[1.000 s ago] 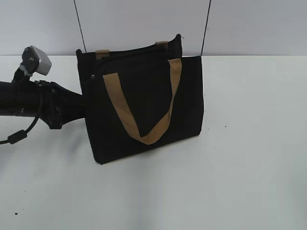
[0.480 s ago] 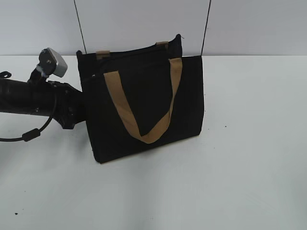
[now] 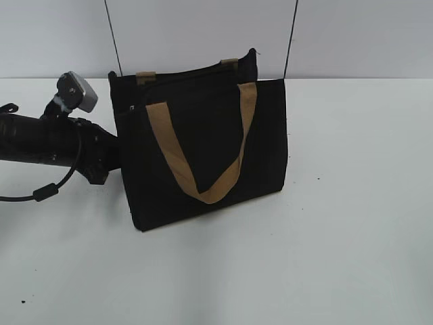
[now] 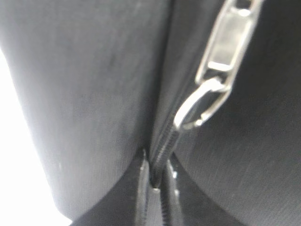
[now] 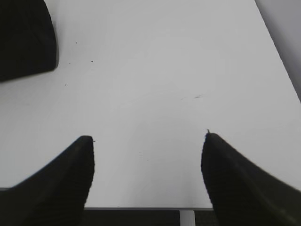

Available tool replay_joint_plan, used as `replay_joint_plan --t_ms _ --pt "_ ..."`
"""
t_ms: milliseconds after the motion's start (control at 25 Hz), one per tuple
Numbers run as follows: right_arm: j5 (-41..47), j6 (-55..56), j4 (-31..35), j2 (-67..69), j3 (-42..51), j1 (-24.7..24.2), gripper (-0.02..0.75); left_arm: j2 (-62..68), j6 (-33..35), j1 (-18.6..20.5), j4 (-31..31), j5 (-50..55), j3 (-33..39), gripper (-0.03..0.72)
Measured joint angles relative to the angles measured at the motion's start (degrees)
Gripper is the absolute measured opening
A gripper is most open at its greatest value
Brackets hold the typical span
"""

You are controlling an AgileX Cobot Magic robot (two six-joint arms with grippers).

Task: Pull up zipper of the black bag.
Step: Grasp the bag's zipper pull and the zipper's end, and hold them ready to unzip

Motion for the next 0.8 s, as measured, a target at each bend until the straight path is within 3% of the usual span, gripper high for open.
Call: replay_joint_plan --t_ms 200,280,800 --pt "0.07 -1.3 1.61 0.45 -0.7 0.0 0.543 0.0 -0.56 0.0 0.0 -0.12 -0.11 0.076" --pt "0.12 -2.98 2.91 3.61 -2.52 0.0 0.54 -0.46 -1.13 0.0 0.04 -0.06 -0.11 0.041" --pt "0.05 -28.85 22.87 44.38 -27.39 0.28 0.344 -6.93 -9.47 0.0 1.05 0.81 0.28 0.031"
